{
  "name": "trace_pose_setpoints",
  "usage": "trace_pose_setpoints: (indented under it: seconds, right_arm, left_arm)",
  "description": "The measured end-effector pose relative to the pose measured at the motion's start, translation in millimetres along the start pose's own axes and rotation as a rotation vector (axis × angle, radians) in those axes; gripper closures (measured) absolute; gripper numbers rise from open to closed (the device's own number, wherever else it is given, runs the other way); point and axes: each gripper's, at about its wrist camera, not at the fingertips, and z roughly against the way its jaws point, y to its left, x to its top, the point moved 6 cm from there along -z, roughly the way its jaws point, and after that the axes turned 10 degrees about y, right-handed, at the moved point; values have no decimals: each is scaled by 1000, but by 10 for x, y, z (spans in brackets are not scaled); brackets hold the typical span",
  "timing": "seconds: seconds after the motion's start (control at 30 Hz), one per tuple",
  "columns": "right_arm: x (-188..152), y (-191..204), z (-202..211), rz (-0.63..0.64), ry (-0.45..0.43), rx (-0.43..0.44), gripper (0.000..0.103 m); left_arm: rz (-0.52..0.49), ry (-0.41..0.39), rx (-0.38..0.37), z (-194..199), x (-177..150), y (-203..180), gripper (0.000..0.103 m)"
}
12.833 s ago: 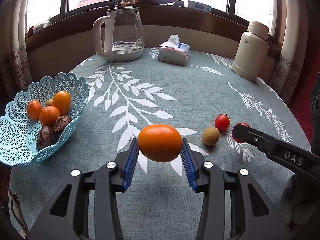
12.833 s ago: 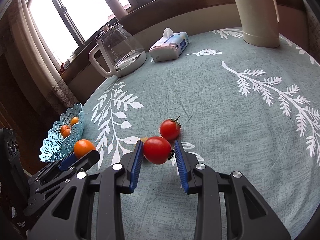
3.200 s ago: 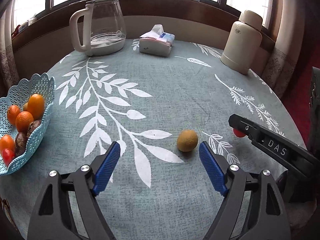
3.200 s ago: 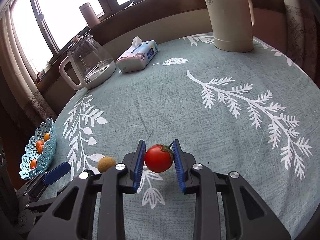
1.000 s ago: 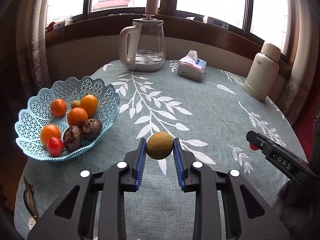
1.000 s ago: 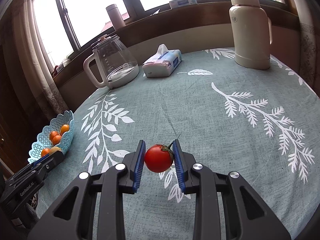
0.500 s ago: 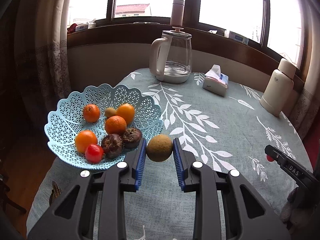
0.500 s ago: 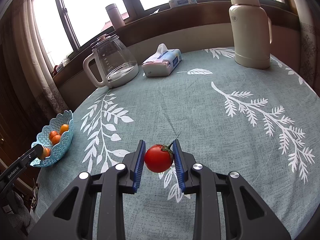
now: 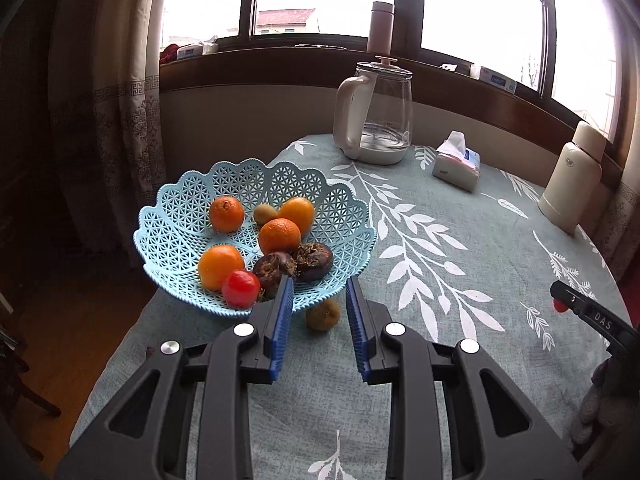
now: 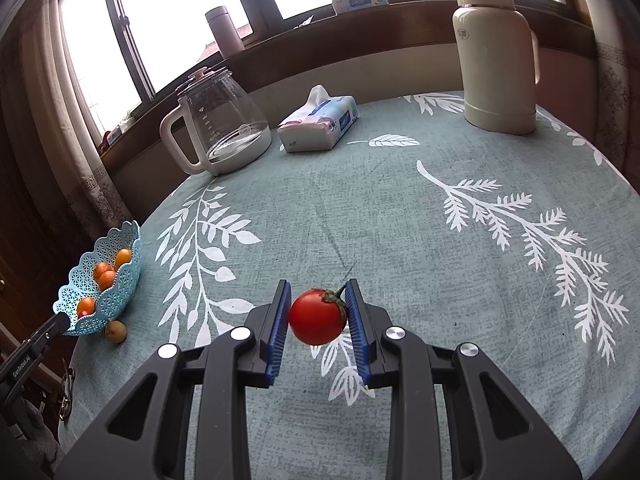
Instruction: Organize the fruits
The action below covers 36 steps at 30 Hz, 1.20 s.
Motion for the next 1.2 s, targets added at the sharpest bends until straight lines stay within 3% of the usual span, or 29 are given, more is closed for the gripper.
trace_pose_setpoints:
  seconds: [0.33,0.47,0.73,0.83,0.97,1.2]
  right_arm:
    - [-5,5,1,-5,0,-12,75]
    - [-2,-3,2,-9,0,-12,75]
    - [-1,12,15,-4,-4,-2,74]
    - [-4,21,18,-3,-3,1,74]
    - [5,-10,17,-19,-3,2,74]
    - [44,-233,18,-112,-1,-22,73]
  left_arm:
    - [73,133,-51,-363,-286,28,65]
    - [111,134,-38,-476,-228,33,44]
    - [78,172,-36,-700,-71,-119,44]
    - [60,201,-23,-800,-47,-175,49]
    - [40,203,-12,-810,-54,-216,76]
    - [-8,163,-46,-637,-115,-337,77]
